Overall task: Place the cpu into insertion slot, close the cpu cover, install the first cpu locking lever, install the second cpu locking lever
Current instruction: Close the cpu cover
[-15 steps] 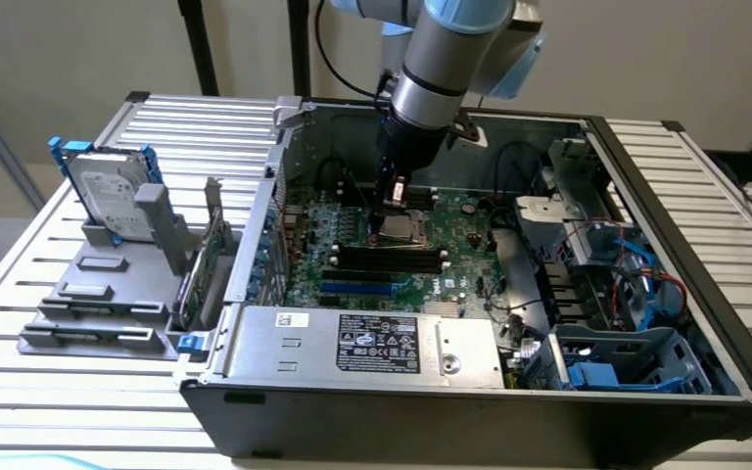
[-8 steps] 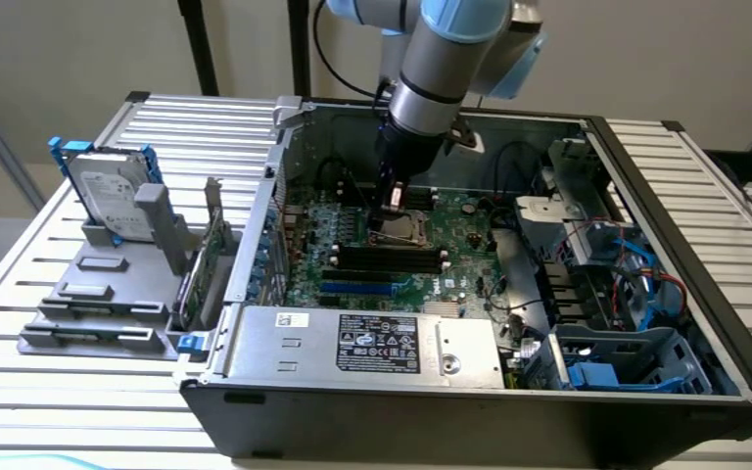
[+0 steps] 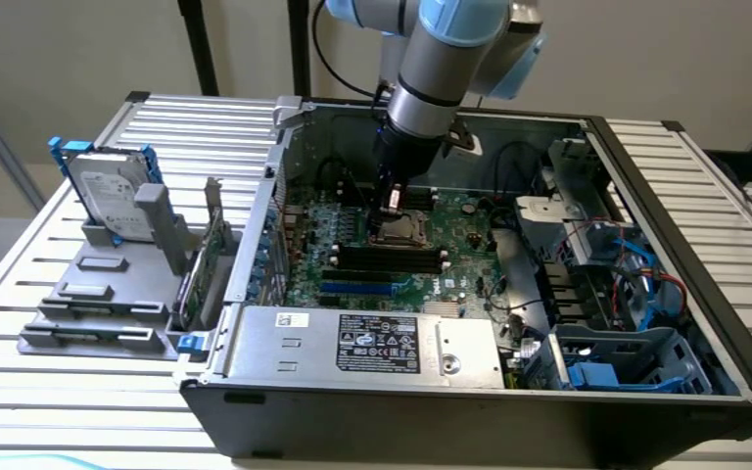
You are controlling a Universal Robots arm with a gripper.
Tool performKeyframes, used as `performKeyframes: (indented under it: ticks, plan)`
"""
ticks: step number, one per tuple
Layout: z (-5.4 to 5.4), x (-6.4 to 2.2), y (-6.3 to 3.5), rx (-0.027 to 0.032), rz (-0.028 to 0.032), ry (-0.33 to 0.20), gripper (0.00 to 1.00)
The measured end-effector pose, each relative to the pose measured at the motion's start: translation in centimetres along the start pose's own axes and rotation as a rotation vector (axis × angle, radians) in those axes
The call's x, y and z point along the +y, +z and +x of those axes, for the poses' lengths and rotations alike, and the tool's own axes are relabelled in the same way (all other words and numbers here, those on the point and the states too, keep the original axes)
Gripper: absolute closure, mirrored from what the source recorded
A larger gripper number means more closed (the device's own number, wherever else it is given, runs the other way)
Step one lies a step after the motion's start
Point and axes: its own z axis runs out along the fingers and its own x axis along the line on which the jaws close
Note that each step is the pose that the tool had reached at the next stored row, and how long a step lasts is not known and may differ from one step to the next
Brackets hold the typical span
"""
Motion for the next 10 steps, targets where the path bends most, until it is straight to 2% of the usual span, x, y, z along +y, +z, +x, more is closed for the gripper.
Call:
performKeyframes:
  ticks: [6, 10]
  plan:
    - [-0.2, -0.54, -1.31, 0.0002, 0.0031, 0.000, 0.89]
    - [-0.5, -1.61, -1.59, 0.0003, 0.0031, 0.000, 0.89]
